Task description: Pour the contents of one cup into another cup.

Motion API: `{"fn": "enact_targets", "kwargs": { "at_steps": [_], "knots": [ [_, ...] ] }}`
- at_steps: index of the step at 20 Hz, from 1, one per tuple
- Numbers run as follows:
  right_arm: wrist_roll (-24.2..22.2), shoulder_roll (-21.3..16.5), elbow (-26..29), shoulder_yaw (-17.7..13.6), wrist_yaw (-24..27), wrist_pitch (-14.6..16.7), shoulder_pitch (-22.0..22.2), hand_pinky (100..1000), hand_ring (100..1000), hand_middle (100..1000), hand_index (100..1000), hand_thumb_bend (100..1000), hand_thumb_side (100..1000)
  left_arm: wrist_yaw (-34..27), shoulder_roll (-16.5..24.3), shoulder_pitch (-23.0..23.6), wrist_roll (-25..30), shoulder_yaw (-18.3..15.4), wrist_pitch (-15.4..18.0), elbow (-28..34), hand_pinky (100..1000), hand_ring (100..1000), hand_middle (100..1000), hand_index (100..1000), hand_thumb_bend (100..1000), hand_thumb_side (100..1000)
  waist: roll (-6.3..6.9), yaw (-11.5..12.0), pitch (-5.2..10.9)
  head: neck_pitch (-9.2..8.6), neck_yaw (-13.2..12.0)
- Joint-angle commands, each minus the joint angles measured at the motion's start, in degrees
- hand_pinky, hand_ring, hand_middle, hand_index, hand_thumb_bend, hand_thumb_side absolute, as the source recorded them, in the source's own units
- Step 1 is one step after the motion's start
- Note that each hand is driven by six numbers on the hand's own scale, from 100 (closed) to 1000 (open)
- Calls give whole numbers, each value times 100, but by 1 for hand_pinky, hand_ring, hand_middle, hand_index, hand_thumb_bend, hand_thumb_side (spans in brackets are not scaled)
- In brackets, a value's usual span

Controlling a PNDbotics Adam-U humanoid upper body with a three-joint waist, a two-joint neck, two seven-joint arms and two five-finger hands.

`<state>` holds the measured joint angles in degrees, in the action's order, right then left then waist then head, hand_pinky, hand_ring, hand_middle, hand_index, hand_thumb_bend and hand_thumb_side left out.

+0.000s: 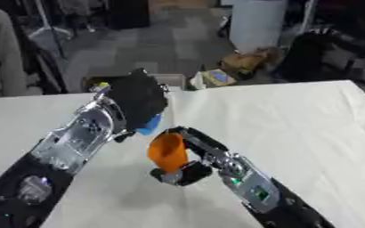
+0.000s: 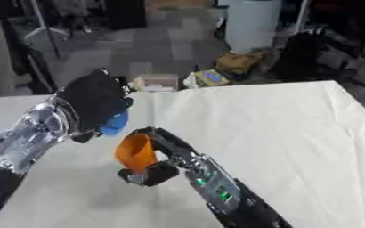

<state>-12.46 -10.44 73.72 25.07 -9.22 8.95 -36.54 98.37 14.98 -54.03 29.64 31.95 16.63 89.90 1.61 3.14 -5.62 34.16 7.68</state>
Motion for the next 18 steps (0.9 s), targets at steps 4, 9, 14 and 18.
{"fn": "enact_targets", "kwargs": {
  "at_steps": [4,9,14,18],
  "knots": [
    [10,-82,124,-18,25,-8,-111,355,318,324,707,172,100,149,4,-172,-13,-13,144,104,240,180,127,654,100,200,5,-12,101,-33,14],
    [13,-80,124,-16,25,-13,-110,355,318,323,707,169,100,252,-2,-190,1,15,256,124,249,181,126,656,100,201,11,-21,101,-31,17],
    [14,-80,124,-14,29,-17,-110,354,318,323,707,167,100,379,-2,-207,18,41,381,139,261,183,125,658,100,202,22,-27,104,-31,22],
    [16,-80,123,-12,31,-17,-107,354,318,323,707,162,100,458,-5,-206,17,56,458,122,261,182,124,658,100,204,28,-30,106,-28,28]
  ]
}}
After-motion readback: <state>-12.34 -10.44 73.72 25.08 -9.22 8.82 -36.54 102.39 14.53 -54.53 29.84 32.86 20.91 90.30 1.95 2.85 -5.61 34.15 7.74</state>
